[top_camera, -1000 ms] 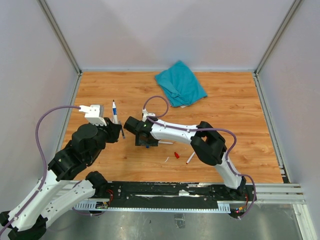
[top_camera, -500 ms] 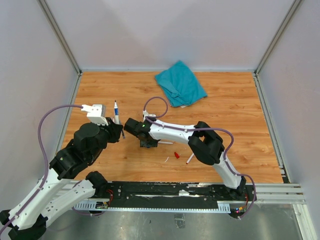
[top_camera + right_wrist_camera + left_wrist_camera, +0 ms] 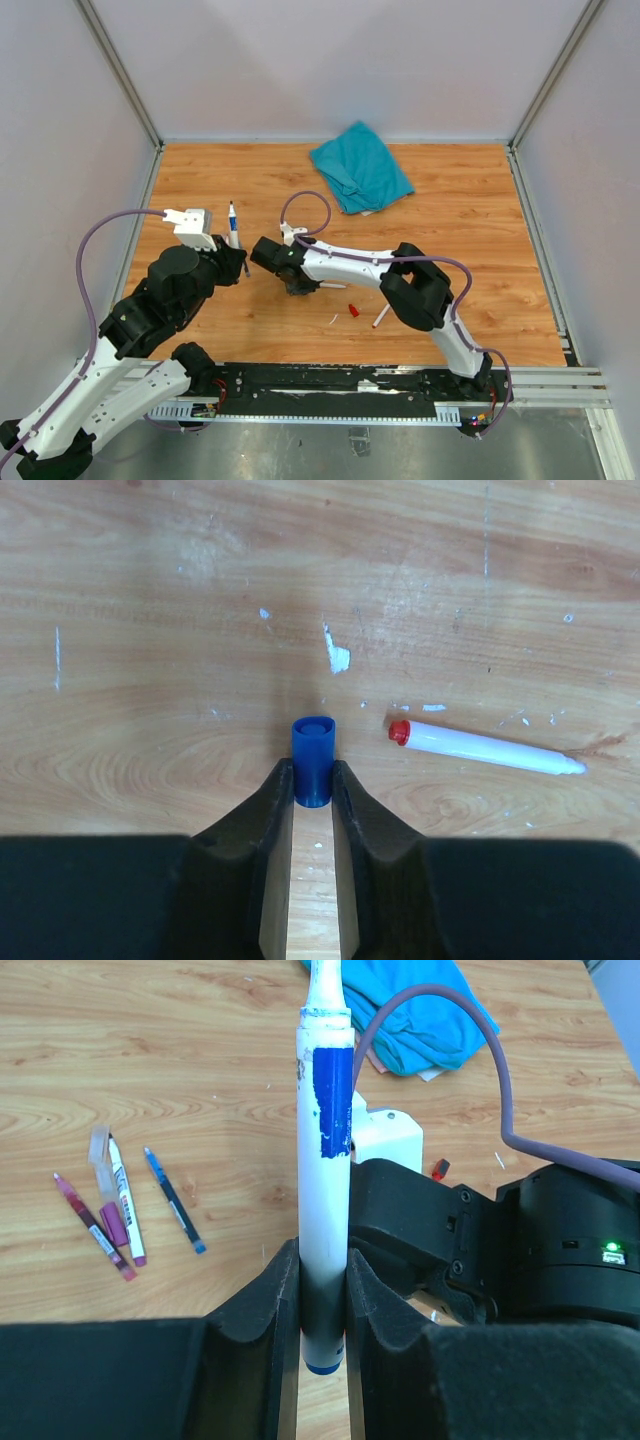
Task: Insert the pens into the pen caps
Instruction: Move the pen cap to the center of the board, then insert the pen cap onto the pen.
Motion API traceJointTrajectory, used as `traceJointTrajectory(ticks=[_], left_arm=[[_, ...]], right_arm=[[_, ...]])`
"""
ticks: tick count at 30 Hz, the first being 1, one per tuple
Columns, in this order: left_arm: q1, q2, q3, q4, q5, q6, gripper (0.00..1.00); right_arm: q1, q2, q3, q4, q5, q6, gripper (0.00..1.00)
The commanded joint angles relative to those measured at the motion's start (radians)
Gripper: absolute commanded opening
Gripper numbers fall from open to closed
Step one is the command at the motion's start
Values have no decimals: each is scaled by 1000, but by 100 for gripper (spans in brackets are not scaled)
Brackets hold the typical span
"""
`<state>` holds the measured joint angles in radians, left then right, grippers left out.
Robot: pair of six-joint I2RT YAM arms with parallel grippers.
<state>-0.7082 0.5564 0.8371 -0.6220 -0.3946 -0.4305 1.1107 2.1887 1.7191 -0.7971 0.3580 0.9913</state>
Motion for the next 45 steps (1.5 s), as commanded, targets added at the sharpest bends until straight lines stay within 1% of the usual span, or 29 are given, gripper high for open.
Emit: traceJointTrajectory(ticks=[1, 5, 8, 11, 15, 19, 23, 27, 31, 36, 45], left_arm=[[6, 3, -9, 39, 6, 7, 0], [6, 8, -9, 41, 9, 7, 1], [6, 11, -8, 44, 13, 9, 0], [6, 11, -8, 44, 14, 9, 1], [6, 13, -9, 43, 14, 10, 1], [6, 13, -10, 43, 11, 9, 1], [5, 14, -9, 41, 9, 5, 0], [6, 14, -9, 40, 6, 5, 0], [6, 19, -9, 41, 10, 5, 1], [6, 17, -8, 41, 9, 5, 0], [5, 14, -9, 40, 9, 5, 1]], right_arm=[[16, -86, -74, 37, -38, -183, 9], [28, -197, -215, 106, -89, -278, 10], [46, -287, -316, 119, -122, -324, 11], [55, -324, -386, 112, -170, -348, 14], [71, -329, -446, 116, -239, -366, 14], [98, -315, -459, 117, -237, -369, 15], [105, -296, -462, 137, -252, -371, 22], [106, -297, -481, 171, -258, -379, 32], [106, -295, -489, 193, -257, -385, 36], [104, -268, -472, 199, -258, -397, 37], [103, -238, -450, 123, -234, -404, 32]])
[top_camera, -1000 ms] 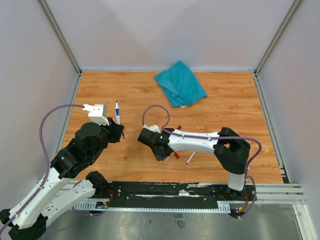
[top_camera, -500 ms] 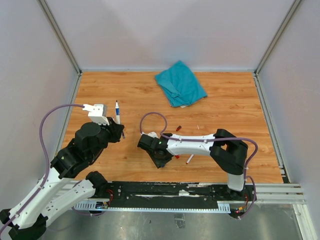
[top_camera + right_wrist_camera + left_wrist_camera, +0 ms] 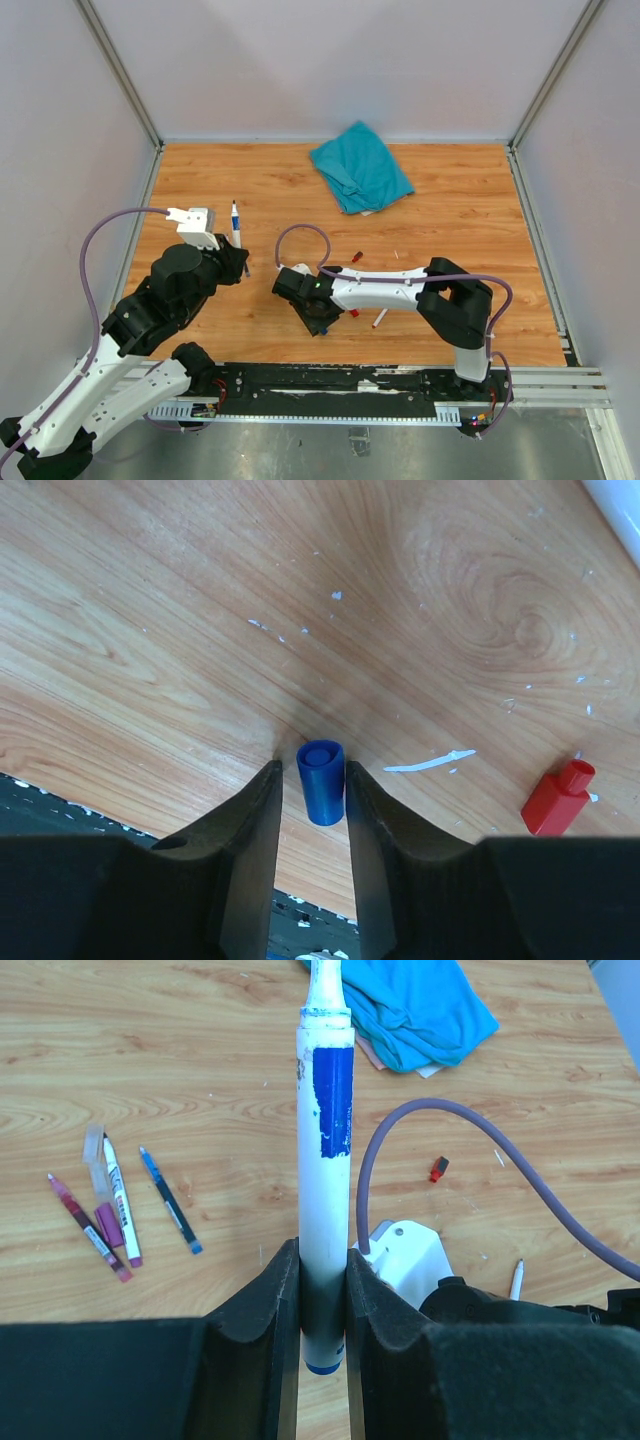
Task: Insert the pens into the pen caps
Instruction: Insert the pen cap onto the pen.
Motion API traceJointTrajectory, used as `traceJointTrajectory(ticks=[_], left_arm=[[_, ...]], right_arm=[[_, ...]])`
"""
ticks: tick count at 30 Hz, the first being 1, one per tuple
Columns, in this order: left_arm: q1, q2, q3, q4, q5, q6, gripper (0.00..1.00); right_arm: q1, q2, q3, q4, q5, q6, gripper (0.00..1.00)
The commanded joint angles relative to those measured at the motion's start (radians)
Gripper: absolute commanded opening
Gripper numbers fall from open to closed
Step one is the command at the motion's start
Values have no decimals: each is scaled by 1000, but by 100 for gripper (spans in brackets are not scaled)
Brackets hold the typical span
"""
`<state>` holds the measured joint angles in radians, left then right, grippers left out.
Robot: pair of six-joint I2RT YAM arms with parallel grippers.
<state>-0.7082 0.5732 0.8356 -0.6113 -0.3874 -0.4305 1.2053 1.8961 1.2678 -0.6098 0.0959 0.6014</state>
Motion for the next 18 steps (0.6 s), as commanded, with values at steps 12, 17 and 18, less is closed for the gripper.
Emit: traceJointTrajectory(ticks=[12, 17, 18], left_arm=[[6, 24, -25, 53, 21, -5, 1], [6, 38, -60, 112, 63, -12, 0], [6, 46, -66, 120, 75, -10, 1]], right_arm=[[8, -73, -57, -21, 119, -68, 1], [8, -208, -112, 70, 90, -182, 1], [8, -238, -119, 82, 82, -199, 1]])
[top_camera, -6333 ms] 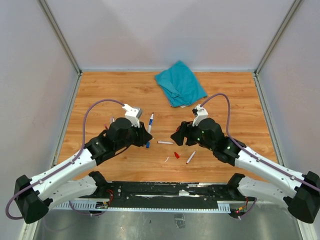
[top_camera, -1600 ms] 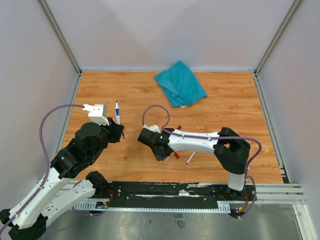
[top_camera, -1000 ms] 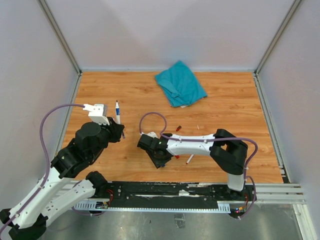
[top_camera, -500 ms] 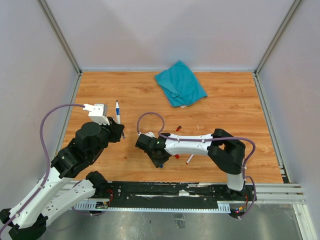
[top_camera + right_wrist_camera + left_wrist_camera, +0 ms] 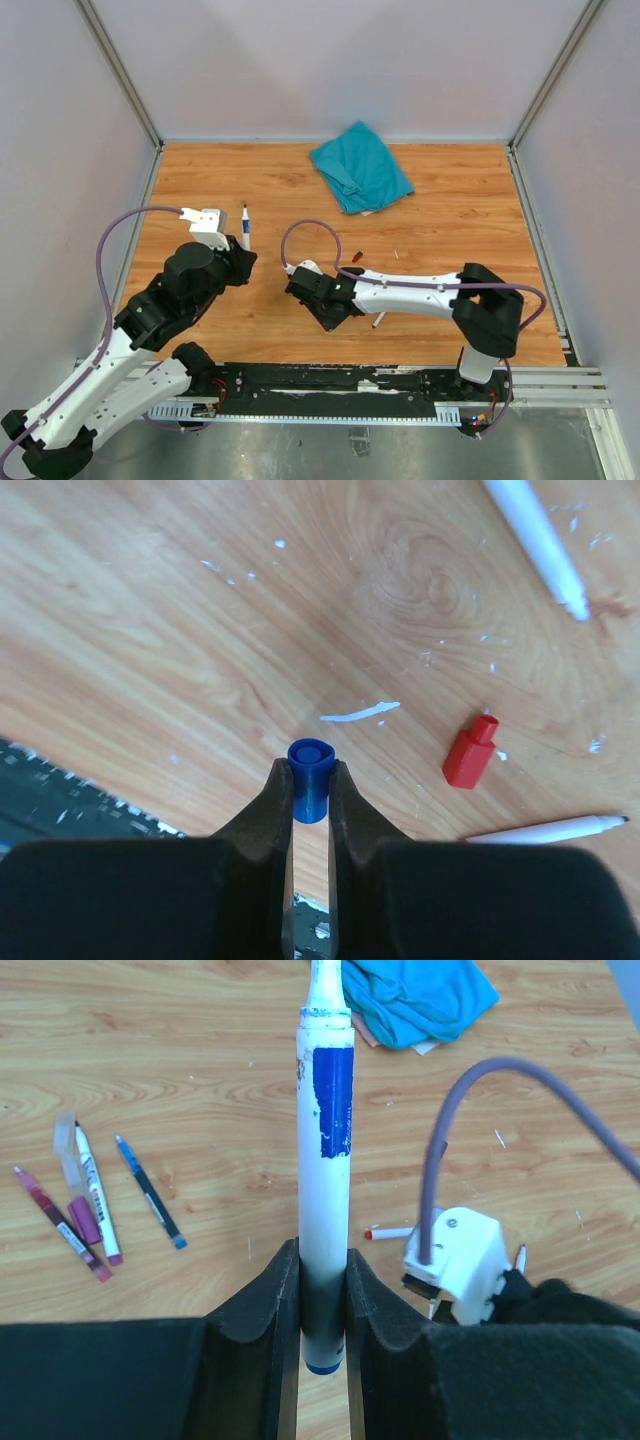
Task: Insert the pens into the pen caps
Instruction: Insert the pen cap onto the pen.
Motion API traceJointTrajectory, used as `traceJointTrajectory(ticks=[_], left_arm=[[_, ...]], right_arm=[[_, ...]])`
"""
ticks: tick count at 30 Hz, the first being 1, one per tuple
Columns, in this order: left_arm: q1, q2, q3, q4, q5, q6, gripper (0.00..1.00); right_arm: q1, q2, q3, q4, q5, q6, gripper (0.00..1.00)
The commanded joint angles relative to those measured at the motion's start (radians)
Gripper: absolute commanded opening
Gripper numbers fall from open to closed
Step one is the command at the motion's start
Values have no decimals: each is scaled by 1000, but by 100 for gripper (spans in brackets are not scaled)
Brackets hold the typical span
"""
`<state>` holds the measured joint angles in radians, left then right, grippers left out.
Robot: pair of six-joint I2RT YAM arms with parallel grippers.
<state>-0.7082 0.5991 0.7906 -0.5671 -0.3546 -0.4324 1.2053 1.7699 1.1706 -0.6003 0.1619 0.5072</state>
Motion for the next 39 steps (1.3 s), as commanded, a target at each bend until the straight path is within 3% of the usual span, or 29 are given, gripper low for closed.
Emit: traceJointTrajectory(ticks=[1, 8, 13, 17, 24, 35, 39], left_arm=[[6, 30, -23, 80, 52, -6, 1], [6, 84, -32, 87, 109, -30, 1], [6, 67, -81, 160, 155, -16, 1], [6, 73, -96, 196, 168, -8, 1], [3, 115, -126, 263, 232, -22, 0], [-112, 140, -195, 383, 219, -60, 1], [-164, 134, -220, 421, 203, -66, 1]], right_arm=[[8, -129, -24, 76, 17, -118, 1], [1, -305, -84, 160, 146, -172, 1], [-39, -358, -90, 167, 71, -227, 1], [-57, -417, -107, 152, 107, -210, 1], [-151, -626, -241, 297, -21, -151, 1], [-217, -756, -301, 347, -106, -115, 1], [-269, -895, -447, 594, -195, -106, 1]])
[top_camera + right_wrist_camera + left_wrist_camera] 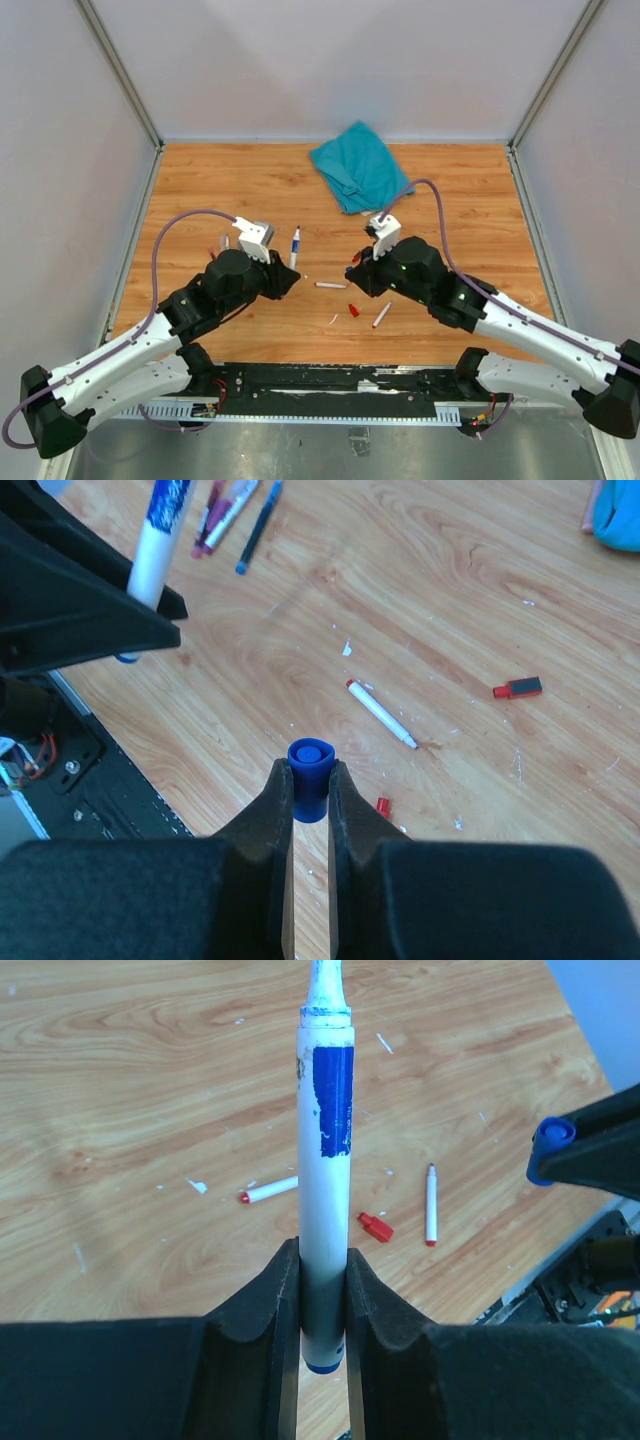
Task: Insert the pens into the pen caps
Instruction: Insert the pen cap onto the pen.
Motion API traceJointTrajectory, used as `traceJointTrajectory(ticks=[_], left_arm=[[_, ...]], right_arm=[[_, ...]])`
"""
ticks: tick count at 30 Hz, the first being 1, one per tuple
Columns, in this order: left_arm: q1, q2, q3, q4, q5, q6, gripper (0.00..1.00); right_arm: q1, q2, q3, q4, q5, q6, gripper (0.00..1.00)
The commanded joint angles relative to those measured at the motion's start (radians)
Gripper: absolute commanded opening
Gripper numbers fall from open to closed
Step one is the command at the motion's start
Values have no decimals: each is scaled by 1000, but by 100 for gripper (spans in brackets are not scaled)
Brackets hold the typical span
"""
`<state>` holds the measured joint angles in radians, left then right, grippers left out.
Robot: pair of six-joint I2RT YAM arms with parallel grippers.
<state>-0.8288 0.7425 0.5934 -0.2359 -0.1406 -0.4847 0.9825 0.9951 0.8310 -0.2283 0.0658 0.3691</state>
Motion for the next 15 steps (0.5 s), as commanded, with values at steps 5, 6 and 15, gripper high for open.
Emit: traceJointTrajectory(ticks=[5, 6, 15], left_arm=[[-120, 2, -37, 131, -42, -24, 1], [-134, 5, -41, 143, -48, -25, 0], [-206, -1, -92, 265, -36, -28, 0]], right_arm=[[-182, -173, -180, 385, -239, 145, 8], [-207, -173, -194, 435, -278, 172, 10], [-251, -105, -256, 835, -382, 363, 1]])
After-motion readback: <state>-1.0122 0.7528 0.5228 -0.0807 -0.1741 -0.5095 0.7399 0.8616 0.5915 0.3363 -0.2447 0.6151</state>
